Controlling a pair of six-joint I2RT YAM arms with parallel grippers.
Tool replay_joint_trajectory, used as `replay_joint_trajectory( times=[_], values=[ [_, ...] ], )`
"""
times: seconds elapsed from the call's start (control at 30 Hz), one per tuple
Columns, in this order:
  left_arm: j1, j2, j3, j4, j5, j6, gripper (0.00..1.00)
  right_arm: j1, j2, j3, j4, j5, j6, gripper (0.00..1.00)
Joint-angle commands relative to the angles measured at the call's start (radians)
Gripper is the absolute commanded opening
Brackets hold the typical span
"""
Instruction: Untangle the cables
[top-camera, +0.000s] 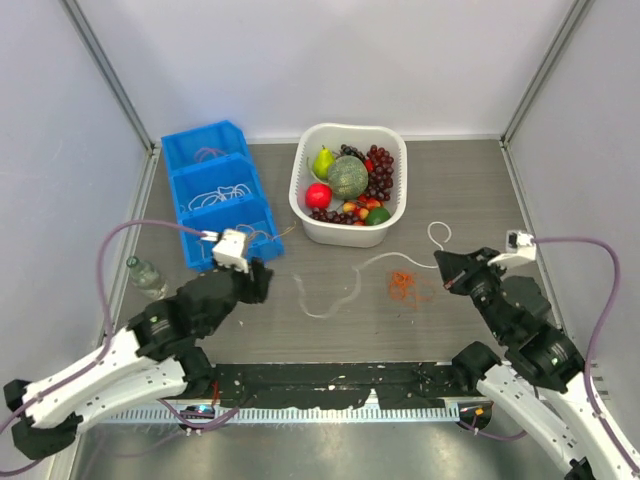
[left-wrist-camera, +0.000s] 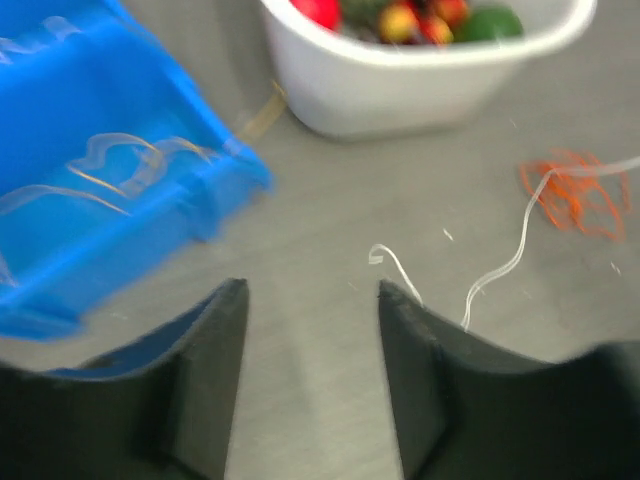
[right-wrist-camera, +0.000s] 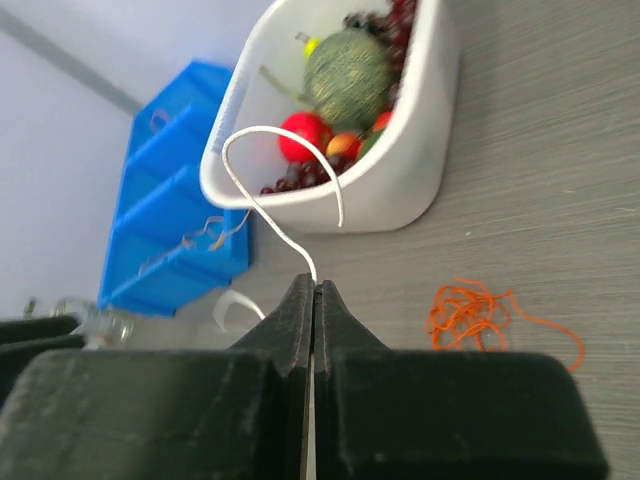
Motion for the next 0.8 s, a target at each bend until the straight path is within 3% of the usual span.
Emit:
replay_joint_trajectory(
  times=[0.0, 0.07, 0.33, 0.47, 0.53, 0.67, 0.77],
  values=[
    [0.001, 0.059, -0.042, 0.203, 0.318, 0.004, 0.65, -0.004, 0.107, 0.084, 0.130, -0.241, -0.096, 0.01],
    [0.003, 0.088, -0.046, 0.270, 0.390, 0.049, 0.75, -0.002, 0.144, 0.087, 0.173, -0.309, -0.107, 0.01],
    [0.001, 0.383, 0.006, 0.571, 0.720, 0.101, 0.80, -0.004, 0.213, 0.055, 0.324, -0.513, -0.044, 0.01],
    [0.001, 0.494, -0.003, 0.759, 0.797, 0.087, 0.78, -0.005, 0.219, 0.058, 0.343, -0.530, -0.028, 0.01],
    [0.001, 0.533, 0.004, 0.795, 0.802, 0.069, 0.76, -0.006, 0.221, 0.062, 0.345, -0.539, -0.022, 0.01],
    [0.001, 0.582, 0.001, 0.878, 0.953, 0.029, 0.71, -0.004, 0.215, 0.059, 0.346, -0.538, -0.016, 0.01],
    [0.003, 0.580, -0.017, 0.927, 1.009, 0.000, 0.73, -0.004, 0.211, 0.055, 0.351, -0.536, -0.018, 0.01]
  ],
)
